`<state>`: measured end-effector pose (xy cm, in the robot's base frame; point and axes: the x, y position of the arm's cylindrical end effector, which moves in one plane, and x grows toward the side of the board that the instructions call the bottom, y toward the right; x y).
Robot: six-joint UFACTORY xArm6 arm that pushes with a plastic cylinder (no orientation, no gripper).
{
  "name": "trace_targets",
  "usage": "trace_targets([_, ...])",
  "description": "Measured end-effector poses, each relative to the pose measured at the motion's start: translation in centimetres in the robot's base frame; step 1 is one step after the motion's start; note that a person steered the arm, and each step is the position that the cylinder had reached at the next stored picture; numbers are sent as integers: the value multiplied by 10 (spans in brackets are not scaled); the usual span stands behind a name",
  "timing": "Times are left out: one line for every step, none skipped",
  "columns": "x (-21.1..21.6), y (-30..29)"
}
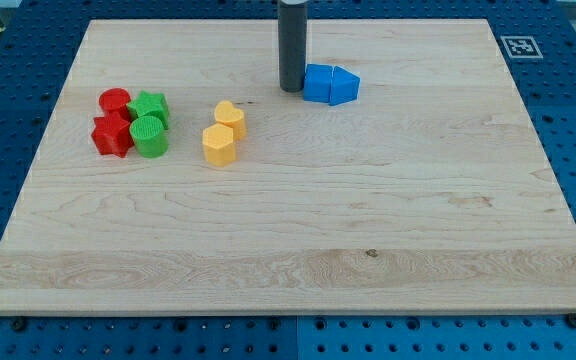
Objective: Separate the yellow blocks from each other
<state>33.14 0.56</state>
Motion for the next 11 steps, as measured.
trace_targets([0,11])
trace_targets([0,10])
trace_targets([0,-10])
trace_targets([0,-27])
trace_targets([0,-32])
trace_targets([0,-64])
trace_targets([1,-96])
trace_targets([15,-119])
trace_targets([33,-122])
trace_targets([48,-126])
trace_targets([68,-125])
